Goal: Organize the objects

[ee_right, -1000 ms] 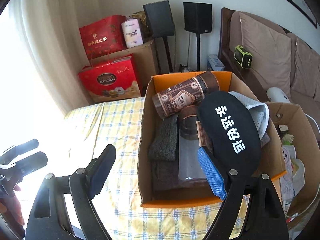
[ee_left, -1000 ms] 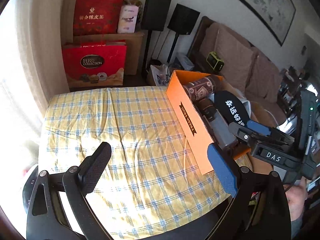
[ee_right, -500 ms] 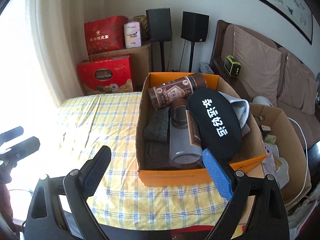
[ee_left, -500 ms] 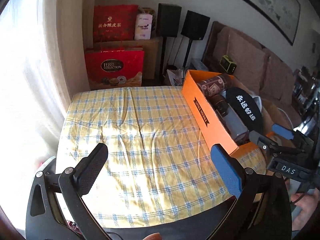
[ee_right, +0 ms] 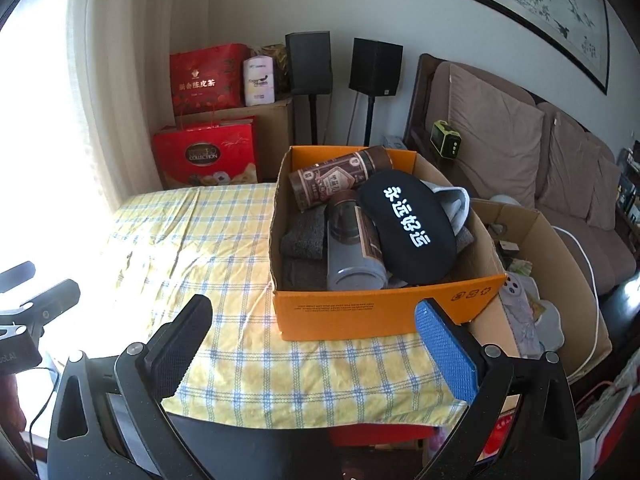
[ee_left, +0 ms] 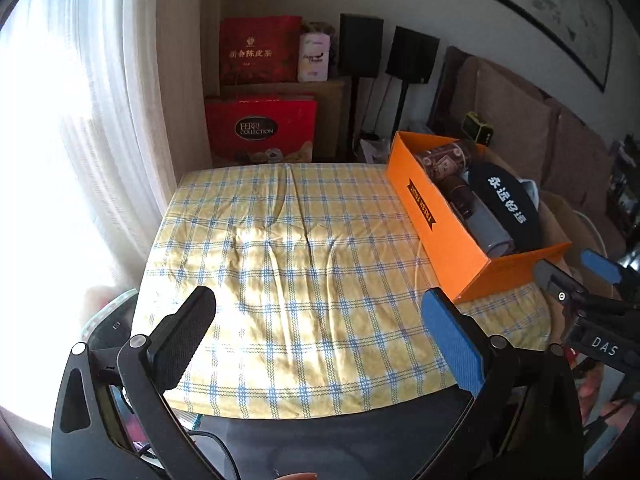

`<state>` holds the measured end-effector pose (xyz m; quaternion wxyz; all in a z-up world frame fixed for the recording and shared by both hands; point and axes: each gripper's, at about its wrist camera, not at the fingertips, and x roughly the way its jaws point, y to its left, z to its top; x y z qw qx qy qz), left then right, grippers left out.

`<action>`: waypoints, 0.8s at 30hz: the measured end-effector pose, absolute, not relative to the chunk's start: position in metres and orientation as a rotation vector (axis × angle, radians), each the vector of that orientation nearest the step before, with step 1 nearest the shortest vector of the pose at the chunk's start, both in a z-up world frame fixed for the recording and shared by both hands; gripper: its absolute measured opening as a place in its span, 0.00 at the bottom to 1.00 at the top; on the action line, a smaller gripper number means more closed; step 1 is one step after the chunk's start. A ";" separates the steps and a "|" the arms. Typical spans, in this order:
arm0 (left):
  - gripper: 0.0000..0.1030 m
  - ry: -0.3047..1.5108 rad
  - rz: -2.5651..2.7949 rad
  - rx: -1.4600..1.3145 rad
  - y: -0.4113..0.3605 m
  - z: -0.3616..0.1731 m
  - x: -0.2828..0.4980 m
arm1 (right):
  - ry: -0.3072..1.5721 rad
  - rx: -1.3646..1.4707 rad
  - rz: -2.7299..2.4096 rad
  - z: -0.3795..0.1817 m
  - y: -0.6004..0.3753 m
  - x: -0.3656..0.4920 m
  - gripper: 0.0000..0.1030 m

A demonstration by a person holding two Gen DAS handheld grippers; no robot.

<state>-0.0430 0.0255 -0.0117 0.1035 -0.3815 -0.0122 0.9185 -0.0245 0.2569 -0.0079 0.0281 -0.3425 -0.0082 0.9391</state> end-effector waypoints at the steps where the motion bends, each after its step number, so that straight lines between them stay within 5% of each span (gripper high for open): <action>1: 1.00 -0.039 2.711 -1.124 0.025 -0.012 -0.039 | -0.021 -1.051 2.895 -0.009 0.257 -0.021 0.99; 24: 1.00 -0.021 2.741 -1.120 0.018 -0.014 0.002 | 0.015 -1.047 2.874 -0.015 0.256 0.020 0.99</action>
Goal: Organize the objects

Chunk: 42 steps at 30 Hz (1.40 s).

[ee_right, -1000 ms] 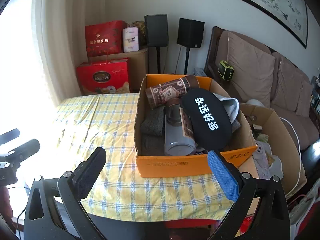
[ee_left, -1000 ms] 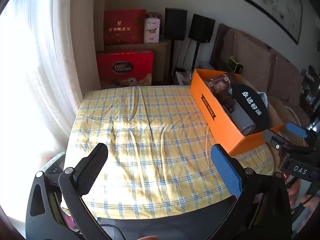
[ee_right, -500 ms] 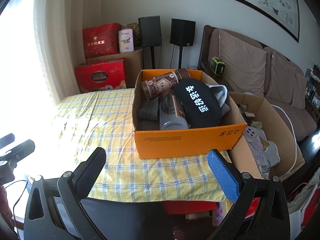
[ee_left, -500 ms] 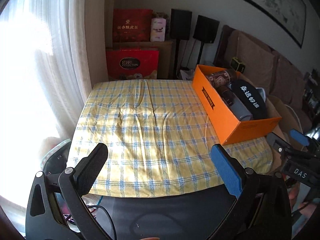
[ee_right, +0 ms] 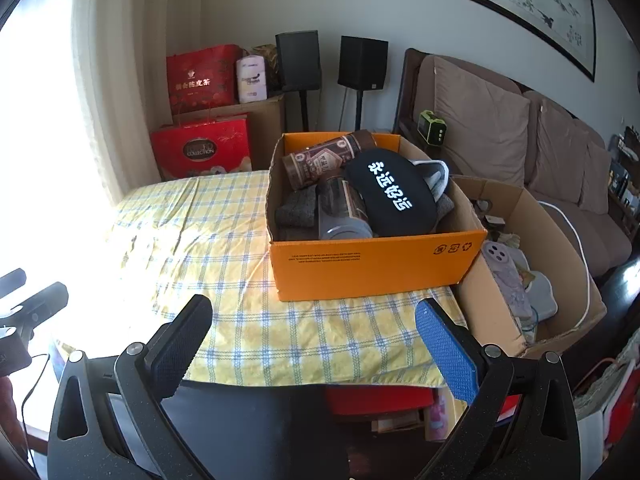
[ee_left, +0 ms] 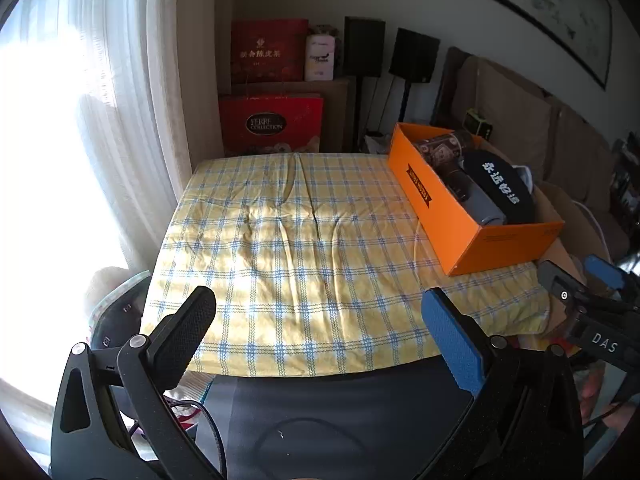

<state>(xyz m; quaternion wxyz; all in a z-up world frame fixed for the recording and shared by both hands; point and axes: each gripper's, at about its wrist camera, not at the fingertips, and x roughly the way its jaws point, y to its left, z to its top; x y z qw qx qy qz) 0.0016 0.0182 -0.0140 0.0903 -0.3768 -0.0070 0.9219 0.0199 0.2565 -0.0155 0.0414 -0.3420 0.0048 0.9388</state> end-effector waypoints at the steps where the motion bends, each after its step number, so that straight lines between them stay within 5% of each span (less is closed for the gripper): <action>1: 1.00 -0.027 2.738 -1.125 0.018 -0.014 0.001 | 0.015 -1.048 2.873 -0.015 0.256 0.020 0.99; 42: 1.00 -0.012 2.761 -1.132 0.013 -0.014 0.002 | 0.026 -1.039 2.877 -0.013 0.255 0.021 0.99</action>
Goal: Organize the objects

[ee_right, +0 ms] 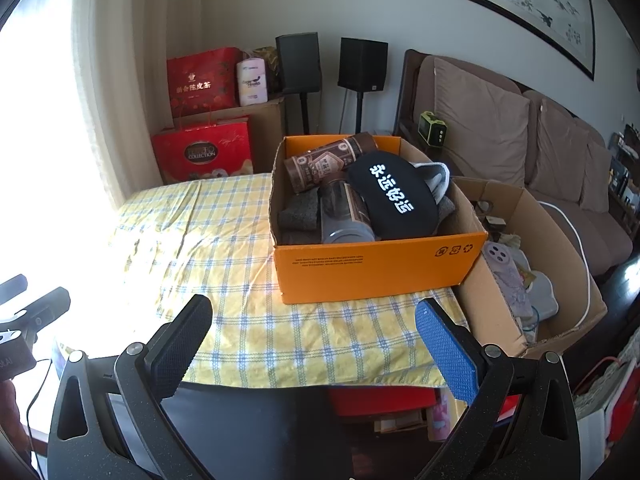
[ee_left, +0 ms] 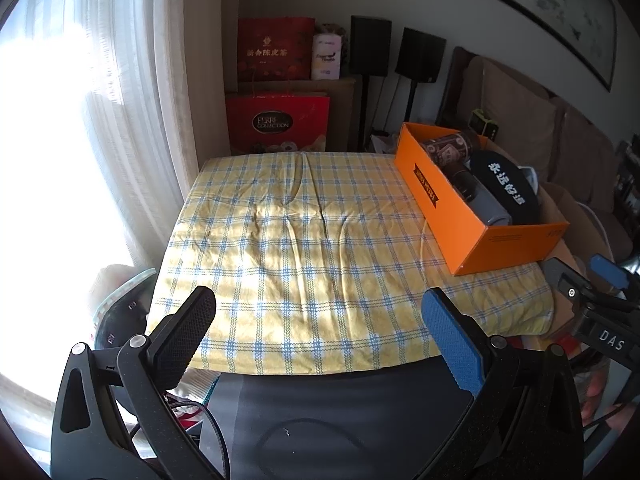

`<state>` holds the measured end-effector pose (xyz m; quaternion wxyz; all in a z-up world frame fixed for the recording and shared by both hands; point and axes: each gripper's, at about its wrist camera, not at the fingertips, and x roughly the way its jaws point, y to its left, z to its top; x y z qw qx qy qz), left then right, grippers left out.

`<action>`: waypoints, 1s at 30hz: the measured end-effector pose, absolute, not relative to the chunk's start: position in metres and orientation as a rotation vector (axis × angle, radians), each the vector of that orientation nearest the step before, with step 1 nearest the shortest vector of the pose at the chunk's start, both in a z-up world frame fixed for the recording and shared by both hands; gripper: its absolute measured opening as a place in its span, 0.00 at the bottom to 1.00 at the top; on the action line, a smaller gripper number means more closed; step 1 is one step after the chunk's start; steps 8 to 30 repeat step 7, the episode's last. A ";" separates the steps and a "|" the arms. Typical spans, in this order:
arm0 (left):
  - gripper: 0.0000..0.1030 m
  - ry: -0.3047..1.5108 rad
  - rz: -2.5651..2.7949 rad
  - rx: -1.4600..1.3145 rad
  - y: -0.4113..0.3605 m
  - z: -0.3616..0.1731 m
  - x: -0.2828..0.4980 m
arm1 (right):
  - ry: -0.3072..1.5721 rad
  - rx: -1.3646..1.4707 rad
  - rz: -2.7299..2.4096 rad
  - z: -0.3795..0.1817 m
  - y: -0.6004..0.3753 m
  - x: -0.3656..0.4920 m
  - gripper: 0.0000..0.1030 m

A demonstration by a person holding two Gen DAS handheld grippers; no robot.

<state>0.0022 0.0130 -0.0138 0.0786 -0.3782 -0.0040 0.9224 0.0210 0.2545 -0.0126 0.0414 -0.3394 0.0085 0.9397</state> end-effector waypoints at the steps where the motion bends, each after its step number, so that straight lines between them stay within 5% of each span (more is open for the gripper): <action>1: 1.00 -0.009 2.766 -1.131 0.013 -0.014 0.002 | 0.026 -1.038 2.879 -0.013 0.254 0.021 0.99; 30: 1.00 -0.012 2.769 -1.139 0.012 -0.014 0.002 | 0.025 -1.045 2.879 -0.014 0.253 0.021 0.99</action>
